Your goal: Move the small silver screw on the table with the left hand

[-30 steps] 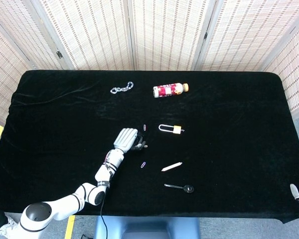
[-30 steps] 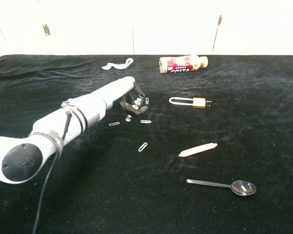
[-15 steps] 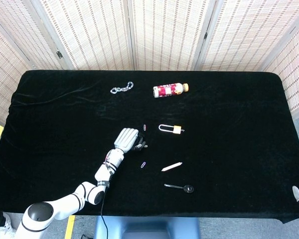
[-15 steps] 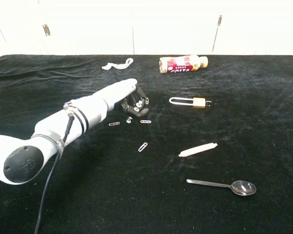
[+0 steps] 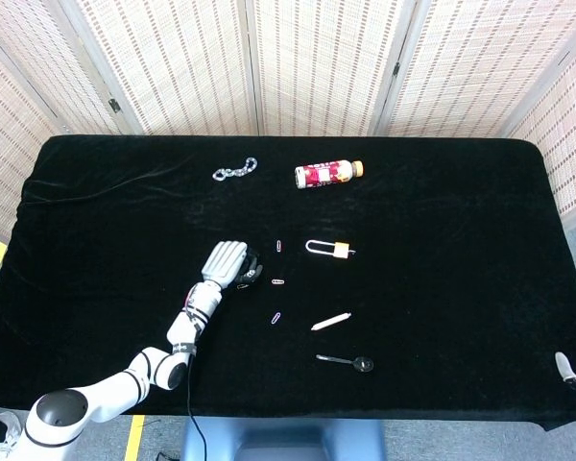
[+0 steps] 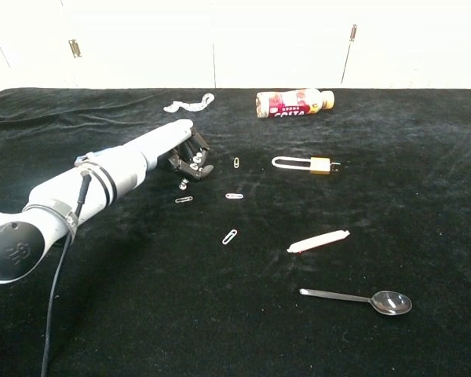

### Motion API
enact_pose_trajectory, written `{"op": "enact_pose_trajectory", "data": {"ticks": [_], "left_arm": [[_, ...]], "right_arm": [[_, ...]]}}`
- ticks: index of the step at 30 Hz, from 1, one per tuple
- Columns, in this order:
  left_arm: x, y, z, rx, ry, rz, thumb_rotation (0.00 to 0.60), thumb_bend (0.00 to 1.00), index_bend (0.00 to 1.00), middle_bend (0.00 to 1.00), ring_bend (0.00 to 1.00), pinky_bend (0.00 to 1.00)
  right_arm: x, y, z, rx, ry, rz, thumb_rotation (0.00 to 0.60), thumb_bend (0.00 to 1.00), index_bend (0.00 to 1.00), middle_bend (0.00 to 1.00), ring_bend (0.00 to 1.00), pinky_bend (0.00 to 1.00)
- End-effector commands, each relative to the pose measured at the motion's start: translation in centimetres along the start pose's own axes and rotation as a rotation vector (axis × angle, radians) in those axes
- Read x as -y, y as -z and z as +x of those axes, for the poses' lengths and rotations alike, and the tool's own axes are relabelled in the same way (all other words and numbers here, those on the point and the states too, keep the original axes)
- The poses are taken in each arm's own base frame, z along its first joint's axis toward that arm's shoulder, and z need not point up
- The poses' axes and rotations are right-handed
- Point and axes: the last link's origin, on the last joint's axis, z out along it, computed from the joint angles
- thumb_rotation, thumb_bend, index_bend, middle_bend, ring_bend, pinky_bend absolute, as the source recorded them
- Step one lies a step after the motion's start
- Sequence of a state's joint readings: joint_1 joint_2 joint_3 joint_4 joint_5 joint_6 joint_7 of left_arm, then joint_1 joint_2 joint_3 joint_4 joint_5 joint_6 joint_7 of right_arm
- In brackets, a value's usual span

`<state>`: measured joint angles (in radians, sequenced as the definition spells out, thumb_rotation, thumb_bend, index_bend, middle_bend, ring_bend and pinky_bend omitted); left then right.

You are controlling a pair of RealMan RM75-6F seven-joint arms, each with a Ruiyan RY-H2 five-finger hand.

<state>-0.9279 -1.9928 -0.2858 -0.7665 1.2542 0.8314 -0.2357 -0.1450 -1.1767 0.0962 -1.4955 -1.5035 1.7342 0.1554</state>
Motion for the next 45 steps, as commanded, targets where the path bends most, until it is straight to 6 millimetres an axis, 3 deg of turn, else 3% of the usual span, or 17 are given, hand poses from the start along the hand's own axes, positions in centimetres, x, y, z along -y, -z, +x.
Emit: {"op": "enact_pose_trajectory", "data": {"ticks": [1,10,19,25,31,35,40,41,42,45], "left_arm": [[0.0,0.3,-0.2,0.006,0.003,-0.002,0.6,0.52,0.82,1.0,1.0,1.0],[-0.2,0.9,-1.3,0.025,0.005,-0.002,0.6,0.52,0.82,1.0,1.0,1.0],[-0.1,0.7,-0.3,-0.01,-0.003,-0.004,0.6,0.52,0.82,1.0,1.0,1.0],[0.7,0.8,2.7,-0.071,-0.086,-0.014,0.6,0.52,0.82,1.0,1.0,1.0],[4.1,2.5,6.3,-0.116,-0.165,0.063,0.6,0.52,0.82,1.0,1.0,1.0],[6.0,3.7,7.4,-0.105,-0.197,0.112,0.6,0.52,0.82,1.0,1.0,1.0],[6.4,4.6,7.7,-0.111,-0.185,0.127,0.6,0.52,0.82,1.0,1.0,1.0],[6.3,4.6,7.8,-0.11,-0.186,0.123,0.6,0.52,0.8,1.0,1.0,1.0],[6.3,4.7,7.8,-0.099,-0.192,0.121,0.6,0.49,0.72,1.0,1.0,1.0],[6.3,5.0,8.2,-0.073,-0.182,0.119,0.6,0.3,0.31,1.0,1.0,1.0]], "right_arm": [[0.1,0.0,-0.1,0.006,0.002,0.005,0.6,0.29,0.0,0.0,0.01,0.0],[0.3,0.3,-0.1,0.008,0.007,0.02,0.6,0.29,0.0,0.0,0.01,0.0],[0.3,0.2,-0.2,0.014,0.008,0.017,0.6,0.29,0.0,0.0,0.01,0.0],[0.2,0.1,-0.2,0.019,0.008,0.017,0.6,0.29,0.0,0.0,0.01,0.0],[0.4,0.1,-0.1,0.012,0.009,0.023,0.6,0.29,0.0,0.0,0.01,0.0],[0.7,-0.1,-0.3,0.022,0.015,0.039,0.6,0.29,0.0,0.0,0.01,0.0],[1.3,-0.6,-0.7,0.041,0.023,0.064,0.6,0.29,0.0,0.0,0.01,0.0],[1.4,-0.7,-0.7,0.044,0.024,0.068,0.6,0.29,0.0,0.0,0.01,0.0],[1.4,-0.8,-0.8,0.046,0.025,0.071,0.6,0.29,0.0,0.0,0.01,0.0],[1.5,-1.0,-0.8,0.054,0.026,0.076,0.6,0.29,0.0,0.0,0.01,0.0]]}}
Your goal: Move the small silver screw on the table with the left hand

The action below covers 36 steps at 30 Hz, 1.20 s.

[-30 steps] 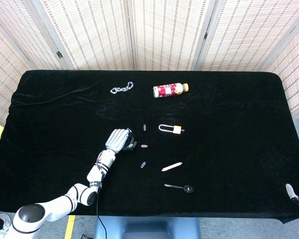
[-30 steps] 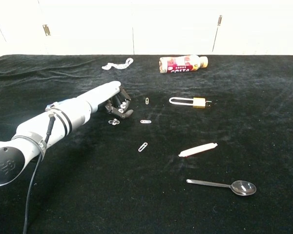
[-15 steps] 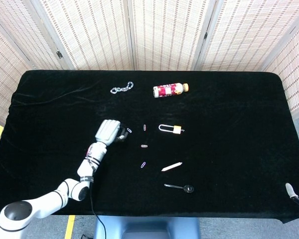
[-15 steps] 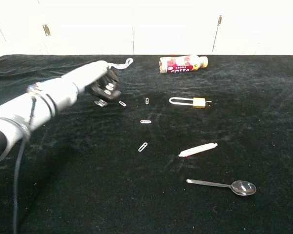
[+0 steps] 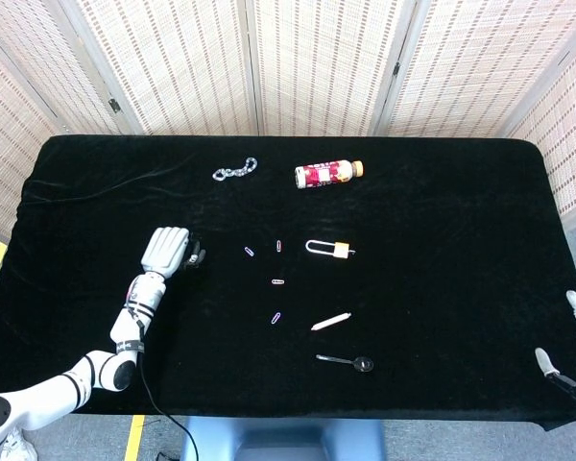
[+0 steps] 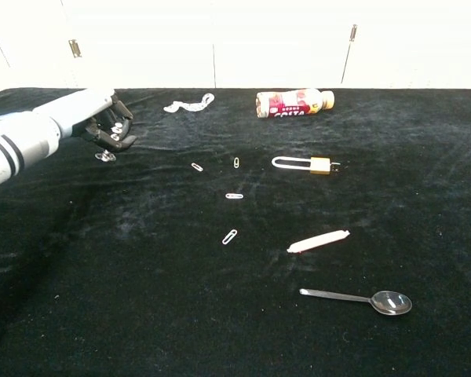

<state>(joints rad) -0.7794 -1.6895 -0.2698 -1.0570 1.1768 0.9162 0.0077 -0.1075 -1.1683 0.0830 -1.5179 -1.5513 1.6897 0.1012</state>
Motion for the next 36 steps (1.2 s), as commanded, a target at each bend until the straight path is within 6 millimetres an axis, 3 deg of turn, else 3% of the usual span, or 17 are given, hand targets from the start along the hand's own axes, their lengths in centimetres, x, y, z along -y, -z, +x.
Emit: {"op": "enact_pose_trajectory", "data": {"ticks": [1,2,4,5,8,9,12,17,23,28,31,36], "left_arm": [[0.1,0.3,0.5,0.02,0.003,-0.002,0.6,0.25,0.19,1.0,1.0,1.0],[0.2,0.4,0.7,0.014,0.001,0.001,0.6,0.2,0.09,1.0,1.0,1.0],[0.6,0.5,0.9,0.034,-0.022,0.008,0.6,0.16,0.02,0.97,1.0,1.0],[1.1,0.8,0.9,0.093,-0.061,0.01,0.6,0.14,0.0,0.91,0.99,1.0],[1.9,1.7,1.9,0.16,-0.103,0.016,0.6,0.1,0.0,0.53,0.8,0.98],[2.0,2.1,2.3,0.158,-0.111,0.017,0.6,0.1,0.0,0.45,0.73,0.94],[2.0,3.5,3.5,0.134,-0.107,0.013,0.6,0.09,0.0,0.27,0.52,0.78],[2.1,7.6,5.7,0.117,-0.134,-0.011,0.6,0.09,0.0,0.06,0.29,0.46],[4.4,15.3,7.2,0.041,-0.204,0.052,0.6,0.09,0.0,0.0,0.07,0.12],[7.8,23.5,6.5,-0.062,-0.221,0.189,0.6,0.1,0.0,0.0,0.01,0.02],[9.4,27.2,5.6,-0.141,-0.224,0.255,0.6,0.1,0.0,0.0,0.0,0.0],[10.6,30.3,5.0,-0.22,-0.222,0.222,0.6,0.1,0.0,0.0,0.0,0.0]], "right_arm": [[0.0,-0.2,0.0,0.004,0.001,0.003,0.6,0.29,0.0,0.0,0.01,0.0],[0.1,-0.2,0.0,0.006,0.001,0.004,0.6,0.29,0.0,0.0,0.01,0.0],[0.1,-0.3,0.0,0.008,0.0,0.003,0.6,0.29,0.0,0.0,0.01,0.0],[0.1,-0.4,0.0,0.009,0.001,0.002,0.6,0.29,0.0,0.0,0.01,0.0],[0.1,-0.4,-0.2,0.02,0.003,0.006,0.6,0.29,0.0,0.0,0.02,0.0],[0.2,-0.4,-0.2,0.021,0.002,0.009,0.6,0.29,0.0,0.0,0.02,0.0],[0.3,-0.3,-0.2,0.021,0.003,0.014,0.6,0.29,0.0,0.0,0.02,0.0],[0.4,-0.2,-0.2,0.019,0.009,0.017,0.6,0.29,0.0,0.0,0.02,0.0],[0.6,-0.4,-0.5,0.037,0.021,0.023,0.6,0.29,0.0,0.0,0.02,0.0],[1.1,-0.6,-1.1,0.06,0.043,0.037,0.6,0.29,0.0,0.0,0.02,0.0],[1.6,-0.6,-1.6,0.066,0.065,0.045,0.6,0.29,0.0,0.0,0.02,0.0],[2.8,-0.5,-2.6,0.063,0.116,0.062,0.6,0.29,0.0,0.0,0.02,0.0]]}}
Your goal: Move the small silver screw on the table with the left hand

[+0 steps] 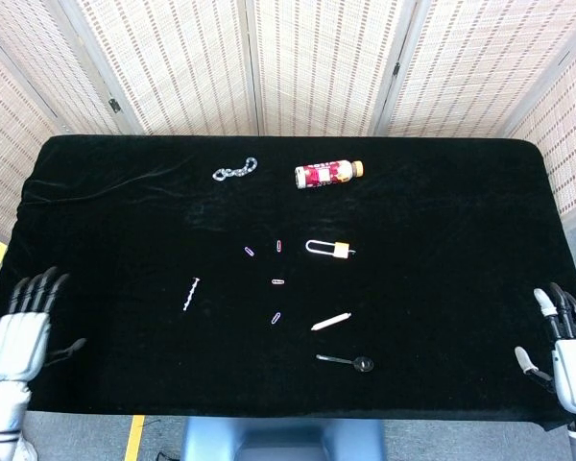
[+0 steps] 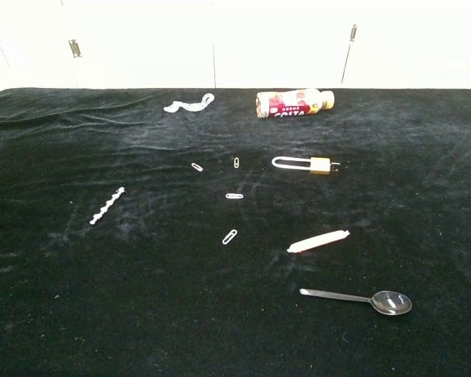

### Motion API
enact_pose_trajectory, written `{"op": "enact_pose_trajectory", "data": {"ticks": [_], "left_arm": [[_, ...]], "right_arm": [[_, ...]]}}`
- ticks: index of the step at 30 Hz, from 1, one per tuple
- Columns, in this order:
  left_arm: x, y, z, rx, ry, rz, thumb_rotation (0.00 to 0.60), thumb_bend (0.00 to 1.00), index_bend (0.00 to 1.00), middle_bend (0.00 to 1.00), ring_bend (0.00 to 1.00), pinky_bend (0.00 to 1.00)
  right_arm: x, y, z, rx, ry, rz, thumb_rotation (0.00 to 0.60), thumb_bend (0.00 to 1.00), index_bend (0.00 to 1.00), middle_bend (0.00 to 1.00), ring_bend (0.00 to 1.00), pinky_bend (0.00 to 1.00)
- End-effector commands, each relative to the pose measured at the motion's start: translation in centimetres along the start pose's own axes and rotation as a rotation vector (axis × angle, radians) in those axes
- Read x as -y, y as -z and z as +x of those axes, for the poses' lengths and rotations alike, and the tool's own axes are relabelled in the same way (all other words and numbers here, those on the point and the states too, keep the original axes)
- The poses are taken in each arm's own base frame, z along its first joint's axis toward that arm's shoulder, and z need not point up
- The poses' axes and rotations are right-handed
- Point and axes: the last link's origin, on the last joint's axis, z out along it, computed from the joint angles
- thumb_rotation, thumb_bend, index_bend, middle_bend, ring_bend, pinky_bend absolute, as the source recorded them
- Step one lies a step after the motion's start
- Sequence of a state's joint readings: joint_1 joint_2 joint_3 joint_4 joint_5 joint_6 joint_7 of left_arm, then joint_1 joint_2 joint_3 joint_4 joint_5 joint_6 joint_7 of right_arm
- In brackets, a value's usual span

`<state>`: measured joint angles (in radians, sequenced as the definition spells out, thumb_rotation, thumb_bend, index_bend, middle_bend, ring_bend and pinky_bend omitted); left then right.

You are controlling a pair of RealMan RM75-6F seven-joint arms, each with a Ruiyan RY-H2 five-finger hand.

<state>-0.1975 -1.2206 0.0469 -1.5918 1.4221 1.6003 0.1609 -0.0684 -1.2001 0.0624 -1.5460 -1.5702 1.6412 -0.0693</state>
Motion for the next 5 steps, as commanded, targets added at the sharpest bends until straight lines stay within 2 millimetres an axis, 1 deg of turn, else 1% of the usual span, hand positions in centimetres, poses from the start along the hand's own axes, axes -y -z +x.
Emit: {"op": "enact_pose_trajectory", "data": {"ticks": [1,5], "left_arm": [[1.7,4.7,-0.6,-0.035,0.02,-0.013,0.6,0.1,0.0,0.0,0.0,0.0],[2.1,5.7,-0.3,-0.02,0.028,-0.005,0.6,0.1,0.0,0.0,0.01,0.0]], "right_arm": [[1.2,0.0,-0.7,0.022,0.005,0.03,0.6,0.29,0.0,0.0,0.02,0.0],[1.6,0.5,-0.8,0.042,0.008,0.066,0.6,0.29,0.0,0.0,0.02,0.0]]}}
